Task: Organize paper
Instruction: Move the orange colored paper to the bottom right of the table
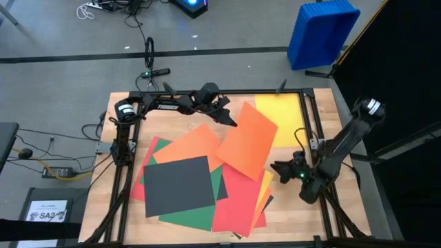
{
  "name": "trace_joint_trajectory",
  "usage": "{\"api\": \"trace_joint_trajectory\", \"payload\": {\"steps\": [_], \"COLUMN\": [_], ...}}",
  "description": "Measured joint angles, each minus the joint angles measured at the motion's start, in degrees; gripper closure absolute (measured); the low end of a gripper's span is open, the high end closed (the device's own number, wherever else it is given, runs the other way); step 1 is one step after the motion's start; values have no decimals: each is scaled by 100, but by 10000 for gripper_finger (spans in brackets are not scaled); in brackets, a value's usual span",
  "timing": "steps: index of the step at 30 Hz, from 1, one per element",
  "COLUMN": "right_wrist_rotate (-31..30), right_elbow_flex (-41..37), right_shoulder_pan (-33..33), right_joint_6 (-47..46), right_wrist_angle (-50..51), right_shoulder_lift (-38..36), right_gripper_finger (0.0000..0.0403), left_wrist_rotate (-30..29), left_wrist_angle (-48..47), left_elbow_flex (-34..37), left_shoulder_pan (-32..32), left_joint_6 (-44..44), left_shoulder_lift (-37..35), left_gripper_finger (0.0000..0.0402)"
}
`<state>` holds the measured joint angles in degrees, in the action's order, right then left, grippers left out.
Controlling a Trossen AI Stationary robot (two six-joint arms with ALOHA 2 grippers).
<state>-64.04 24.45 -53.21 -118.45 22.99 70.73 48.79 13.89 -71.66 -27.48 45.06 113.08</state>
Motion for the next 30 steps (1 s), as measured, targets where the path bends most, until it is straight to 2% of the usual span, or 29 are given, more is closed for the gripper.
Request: {"api": "trace_joint_trajectory", "payload": {"steps": [5,10,15,20,25,30], "right_wrist_rotate": [107,149,-132,29,1006,1600], "right_elbow_flex": [-22,-24,-24,-24,55,281], "right_shoulder_pan": [-42,9,9,49,371,662], "right_joint_6": [-982,-1040,-1011,-345,748,1342], "right_wrist_angle": [-40,-319,-409,-668,-1023,-970], "right_shoulder_lift": [657,884,775,578,528,528], "right_gripper_finger": [234,232,233,233,241,245], "left_wrist_rotate": [28,-14,-204,-566,-986,-1336], "left_wrist_angle": [-2,-32,-72,-67,-55,-49], "left_elbow_flex": [0,0,0,0,0,0], "left_shoulder_pan": [170,421,699,995,1350,1693], "left_joint_6": [59,208,323,398,466,689], "left_shoulder_lift": [0,0,0,0,0,0], "left_gripper_finger": [402,402,402,402,402,402]}}
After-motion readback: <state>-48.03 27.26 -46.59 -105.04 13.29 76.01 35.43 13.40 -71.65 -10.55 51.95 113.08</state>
